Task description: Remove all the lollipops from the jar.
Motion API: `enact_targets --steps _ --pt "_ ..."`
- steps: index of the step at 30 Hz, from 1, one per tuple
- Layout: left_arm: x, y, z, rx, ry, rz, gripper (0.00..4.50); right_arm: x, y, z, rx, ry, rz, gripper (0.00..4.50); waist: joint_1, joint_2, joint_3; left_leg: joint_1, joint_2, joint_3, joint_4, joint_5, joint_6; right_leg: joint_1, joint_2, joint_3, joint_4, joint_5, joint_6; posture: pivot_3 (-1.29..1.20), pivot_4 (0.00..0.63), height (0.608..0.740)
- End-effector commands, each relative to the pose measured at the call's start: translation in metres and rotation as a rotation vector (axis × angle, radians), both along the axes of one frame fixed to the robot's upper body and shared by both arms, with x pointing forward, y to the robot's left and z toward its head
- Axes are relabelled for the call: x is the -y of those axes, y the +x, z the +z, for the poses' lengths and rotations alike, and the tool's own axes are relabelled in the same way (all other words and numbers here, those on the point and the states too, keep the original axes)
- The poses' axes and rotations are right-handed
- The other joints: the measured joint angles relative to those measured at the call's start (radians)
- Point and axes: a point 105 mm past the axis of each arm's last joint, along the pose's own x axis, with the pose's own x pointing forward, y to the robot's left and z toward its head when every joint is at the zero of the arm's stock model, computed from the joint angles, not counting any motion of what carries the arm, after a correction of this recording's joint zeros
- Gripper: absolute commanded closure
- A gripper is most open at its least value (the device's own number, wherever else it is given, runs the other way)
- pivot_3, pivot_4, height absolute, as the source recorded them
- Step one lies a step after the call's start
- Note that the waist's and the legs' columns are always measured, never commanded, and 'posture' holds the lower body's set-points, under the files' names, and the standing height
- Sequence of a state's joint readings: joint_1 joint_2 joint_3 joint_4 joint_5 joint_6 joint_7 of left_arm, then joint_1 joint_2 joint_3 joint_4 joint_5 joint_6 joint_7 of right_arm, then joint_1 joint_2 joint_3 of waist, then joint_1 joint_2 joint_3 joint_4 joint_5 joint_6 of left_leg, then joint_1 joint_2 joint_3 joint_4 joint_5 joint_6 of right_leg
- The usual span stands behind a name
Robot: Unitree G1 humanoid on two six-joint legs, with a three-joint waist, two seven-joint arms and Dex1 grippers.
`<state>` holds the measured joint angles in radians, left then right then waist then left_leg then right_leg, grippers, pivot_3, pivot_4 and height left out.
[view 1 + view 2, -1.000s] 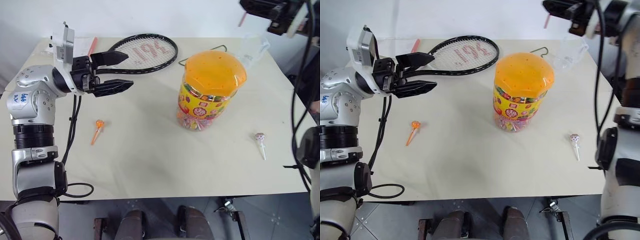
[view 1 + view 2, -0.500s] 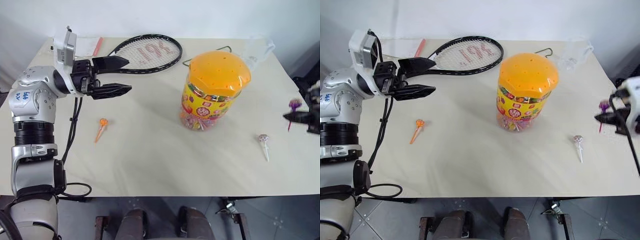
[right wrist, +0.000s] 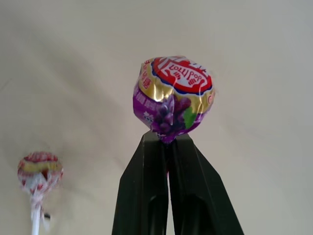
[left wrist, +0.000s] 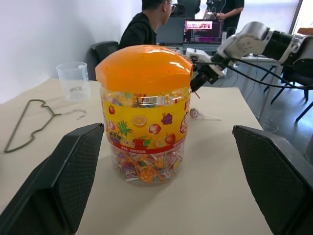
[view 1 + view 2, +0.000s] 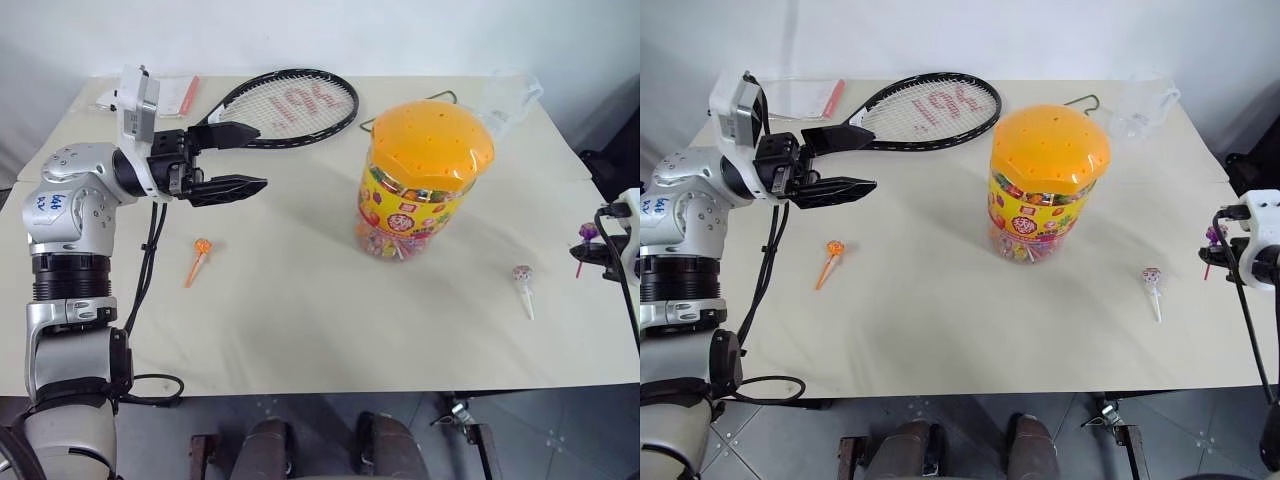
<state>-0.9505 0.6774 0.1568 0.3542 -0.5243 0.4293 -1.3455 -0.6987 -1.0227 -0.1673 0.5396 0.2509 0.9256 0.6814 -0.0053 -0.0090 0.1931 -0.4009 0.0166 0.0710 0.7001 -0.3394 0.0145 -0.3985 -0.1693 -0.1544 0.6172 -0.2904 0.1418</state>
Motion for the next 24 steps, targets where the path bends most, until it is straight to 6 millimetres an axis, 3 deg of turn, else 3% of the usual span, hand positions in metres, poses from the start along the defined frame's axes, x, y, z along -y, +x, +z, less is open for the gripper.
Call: enact_targets --steps 1,2,5,16,19,22,24 --pt "-0.002 -0.007 0.011 0.048 -0.016 0.001 0.00 0.005 0.012 -0.004 0.003 -0.033 -0.012 4.48 -0.001 0.000 0.000 0.000 0.000 0.000 0.000 0.000 0.000 0.000 0.000 0.000 0.000 0.000 0.000 0.00 0.150 0.740" --pt "-0.002 -0.008 0.010 0.047 -0.017 0.006 0.00 0.004 0.014 -0.007 -0.004 -0.035 -0.008 4.48 0.000 0.000 0.000 0.000 0.000 0.000 0.000 0.000 0.000 0.000 0.000 0.000 0.000 0.000 0.000 0.00 0.150 0.740" --pt "-0.003 -0.008 0.009 0.036 -0.016 0.017 0.00 0.004 0.018 -0.010 -0.013 -0.042 -0.004 3.72 0.005 0.000 0.000 -0.001 0.000 -0.001 0.000 0.000 0.000 0.000 0.000 -0.001 0.000 0.000 0.000 0.00 0.150 0.740" --pt "-0.005 -0.013 0.001 0.031 0.029 0.011 0.00 0.005 0.011 -0.009 -0.025 -0.040 0.025 0.01 0.002 0.000 0.000 -0.001 0.000 -0.001 0.000 0.000 0.000 0.000 0.000 -0.001 -0.001 0.000 0.000 0.00 0.150 0.740" --pt "-0.007 -0.009 0.000 -0.025 -0.001 0.016 0.00 0.001 0.004 0.002 -0.001 -0.049 0.071 0.01 0.006 0.000 0.000 -0.001 0.000 -0.001 0.000 0.000 0.000 0.000 0.000 -0.001 -0.001 0.000 0.000 0.00 0.150 0.740" --pt "-0.013 -0.006 0.000 -0.083 -0.055 0.024 0.00 -0.028 -0.007 0.033 0.099 -0.027 0.260 0.01 0.005 0.001 0.000 -0.001 0.000 -0.001 0.000 0.000 0.000 0.000 0.000 -0.001 -0.001 0.000 0.000 0.00 0.150 0.740" --pt "-0.022 0.001 -0.003 -0.094 -0.052 0.125 0.00 -0.048 -0.019 0.049 0.165 0.001 0.382 0.01 0.005 0.001 0.000 -0.001 0.000 -0.001 0.000 0.000 0.000 0.000 0.000 -0.001 -0.001 0.000 0.000 0.00 0.150 0.740"
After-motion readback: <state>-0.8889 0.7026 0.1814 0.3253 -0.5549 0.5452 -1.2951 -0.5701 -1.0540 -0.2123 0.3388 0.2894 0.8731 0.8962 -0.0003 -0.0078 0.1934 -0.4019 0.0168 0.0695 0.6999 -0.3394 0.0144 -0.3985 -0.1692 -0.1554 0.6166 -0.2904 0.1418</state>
